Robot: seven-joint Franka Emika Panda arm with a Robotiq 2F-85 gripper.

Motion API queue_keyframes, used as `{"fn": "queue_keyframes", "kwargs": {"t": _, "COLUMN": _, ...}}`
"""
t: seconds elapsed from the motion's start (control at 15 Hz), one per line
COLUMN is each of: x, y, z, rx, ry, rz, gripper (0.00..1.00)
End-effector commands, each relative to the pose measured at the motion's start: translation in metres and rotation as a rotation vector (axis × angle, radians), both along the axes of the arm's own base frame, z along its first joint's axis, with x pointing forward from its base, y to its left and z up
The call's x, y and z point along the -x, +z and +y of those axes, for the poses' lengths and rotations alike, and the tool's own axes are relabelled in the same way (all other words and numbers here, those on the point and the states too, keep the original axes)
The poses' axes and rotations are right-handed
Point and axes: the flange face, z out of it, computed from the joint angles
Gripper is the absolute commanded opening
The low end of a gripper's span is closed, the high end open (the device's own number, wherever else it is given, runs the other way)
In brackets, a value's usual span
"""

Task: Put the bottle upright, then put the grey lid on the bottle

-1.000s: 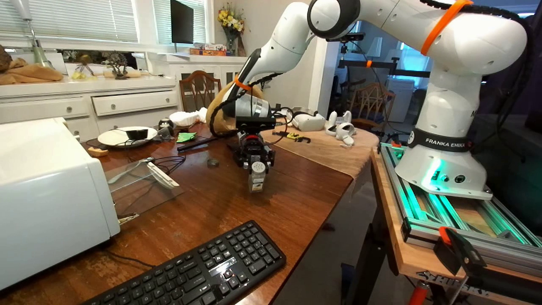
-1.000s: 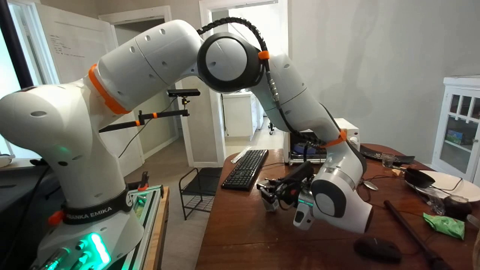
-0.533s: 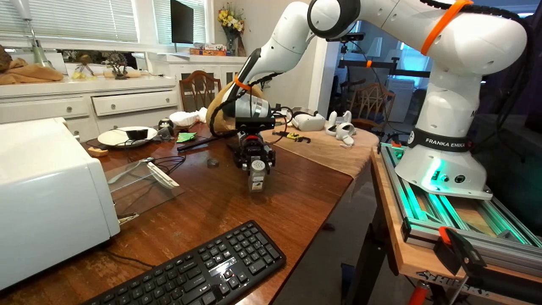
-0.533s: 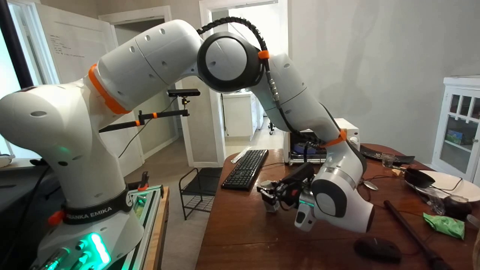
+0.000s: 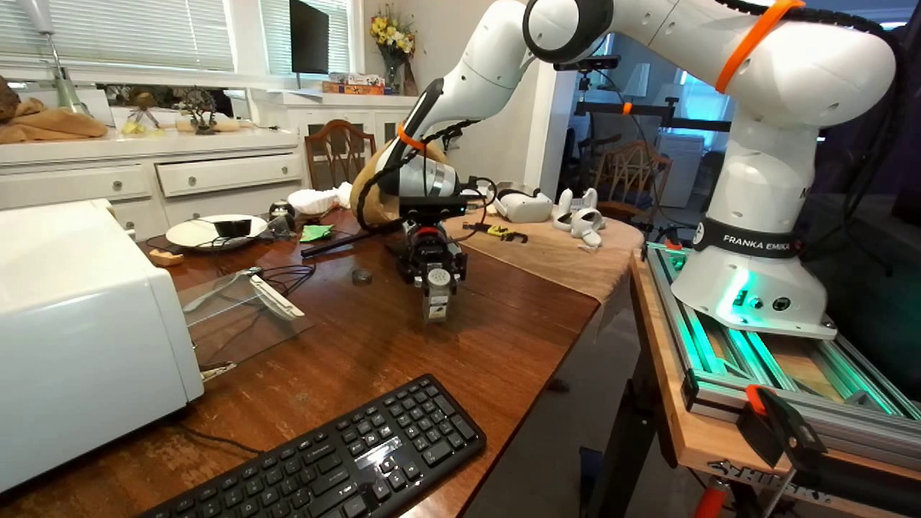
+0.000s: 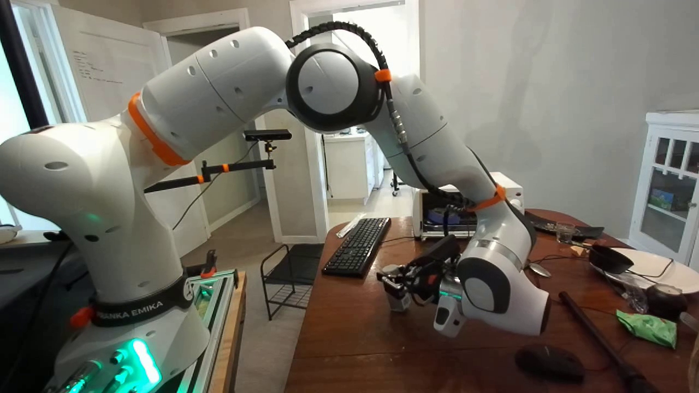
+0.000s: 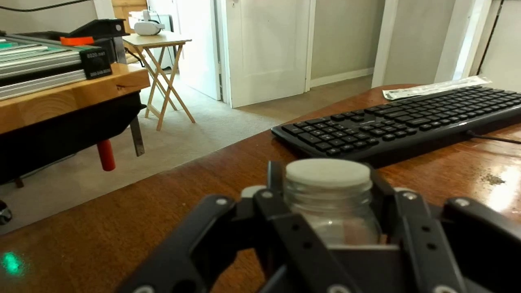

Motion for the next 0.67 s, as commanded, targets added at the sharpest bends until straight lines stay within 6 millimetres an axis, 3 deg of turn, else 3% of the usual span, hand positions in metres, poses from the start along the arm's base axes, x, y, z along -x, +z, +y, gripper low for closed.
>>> {"fn": "queue_keyframes", "kwargs": {"t": 0.0, "x": -0.0037, "y": 0.0036, "z": -0.0057, "rx": 0.065, "ry": 0.01, "rz": -0.005, "gripper": 0.23}}
{"fn": "queue_keyframes", "kwargs": {"t": 0.07, "x": -0.0041, "y": 0.0037, "z": -0.0064, "rx": 0.069, "ry": 0.011, "rz": -0.003, "gripper": 0.23}}
{"fn": "queue_keyframes", "kwargs": {"t": 0.13, "x": -0.0046, "y": 0.003, "z": -0.0066, "rx": 0.07, "ry": 0.013, "rz": 0.0, "gripper": 0.6}}
{"fn": "queue_keyframes", "kwargs": {"t": 0.2, "x": -0.0047, "y": 0.003, "z": -0.0069, "rx": 0.074, "ry": 0.014, "rz": 0.003, "gripper": 0.74}}
{"fn": "queue_keyframes", "kwargs": {"t": 0.47, "x": -0.0047, "y": 0.0026, "z": -0.0074, "rx": 0.089, "ry": 0.016, "rz": 0.005, "gripper": 1.0}}
{"fn": "queue_keyframes", "kwargs": {"t": 0.6, "x": -0.0052, "y": 0.004, "z": -0.0096, "rx": 0.1, "ry": 0.018, "rz": 0.006, "gripper": 1.0}}
